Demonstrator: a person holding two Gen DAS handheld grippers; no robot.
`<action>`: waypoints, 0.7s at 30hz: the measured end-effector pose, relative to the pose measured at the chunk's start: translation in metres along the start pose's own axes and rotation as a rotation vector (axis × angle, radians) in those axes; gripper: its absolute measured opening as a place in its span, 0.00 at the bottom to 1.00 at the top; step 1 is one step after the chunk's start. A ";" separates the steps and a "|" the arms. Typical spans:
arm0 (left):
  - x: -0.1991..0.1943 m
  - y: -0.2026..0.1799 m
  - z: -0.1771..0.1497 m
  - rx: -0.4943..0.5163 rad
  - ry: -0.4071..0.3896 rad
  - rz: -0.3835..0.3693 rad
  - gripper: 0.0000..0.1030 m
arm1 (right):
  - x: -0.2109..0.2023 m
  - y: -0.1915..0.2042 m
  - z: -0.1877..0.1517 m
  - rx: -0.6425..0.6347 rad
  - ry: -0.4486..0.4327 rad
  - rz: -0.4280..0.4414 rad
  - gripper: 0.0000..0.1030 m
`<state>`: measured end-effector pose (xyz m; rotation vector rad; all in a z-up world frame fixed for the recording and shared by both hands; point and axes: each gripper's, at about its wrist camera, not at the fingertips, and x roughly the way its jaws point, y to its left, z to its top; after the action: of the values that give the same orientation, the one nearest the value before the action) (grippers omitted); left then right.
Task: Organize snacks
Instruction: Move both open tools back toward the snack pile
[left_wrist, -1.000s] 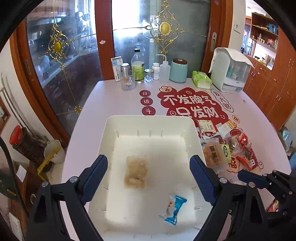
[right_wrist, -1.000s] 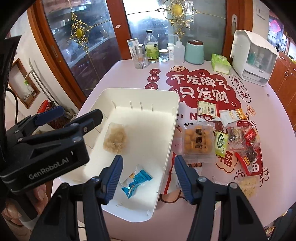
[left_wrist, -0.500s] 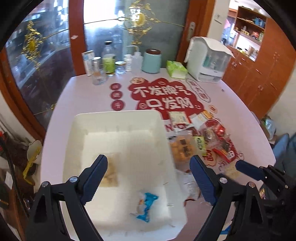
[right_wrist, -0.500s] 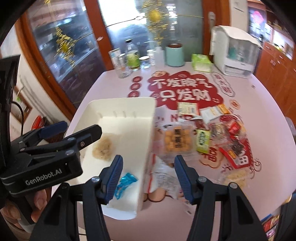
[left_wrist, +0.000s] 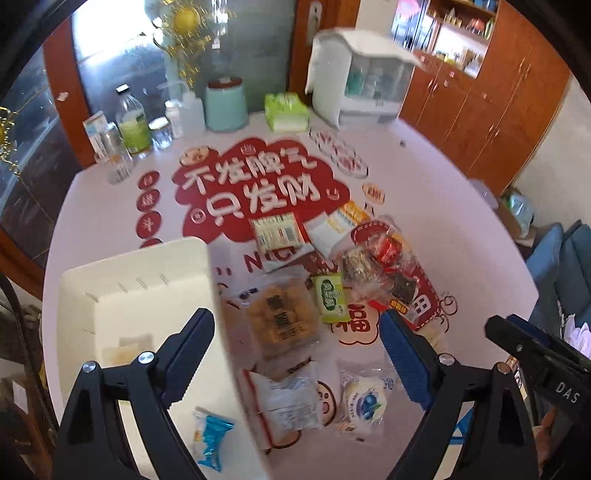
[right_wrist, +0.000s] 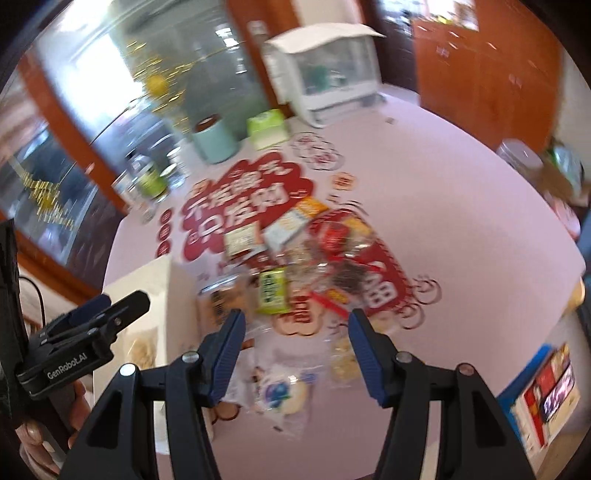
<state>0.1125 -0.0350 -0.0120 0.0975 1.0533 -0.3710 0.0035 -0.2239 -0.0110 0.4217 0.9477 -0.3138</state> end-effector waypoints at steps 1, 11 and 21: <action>0.008 -0.002 0.002 -0.005 0.027 0.011 0.88 | 0.003 -0.008 0.001 0.022 0.009 -0.005 0.58; 0.096 -0.011 0.006 -0.157 0.239 0.105 0.88 | 0.069 -0.083 -0.009 0.280 0.225 0.019 0.60; 0.158 0.012 -0.005 -0.285 0.359 0.247 0.88 | 0.118 -0.103 -0.030 0.449 0.407 0.067 0.60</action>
<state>0.1815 -0.0621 -0.1522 0.0380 1.4212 0.0263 0.0018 -0.3084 -0.1465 0.9530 1.2583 -0.3890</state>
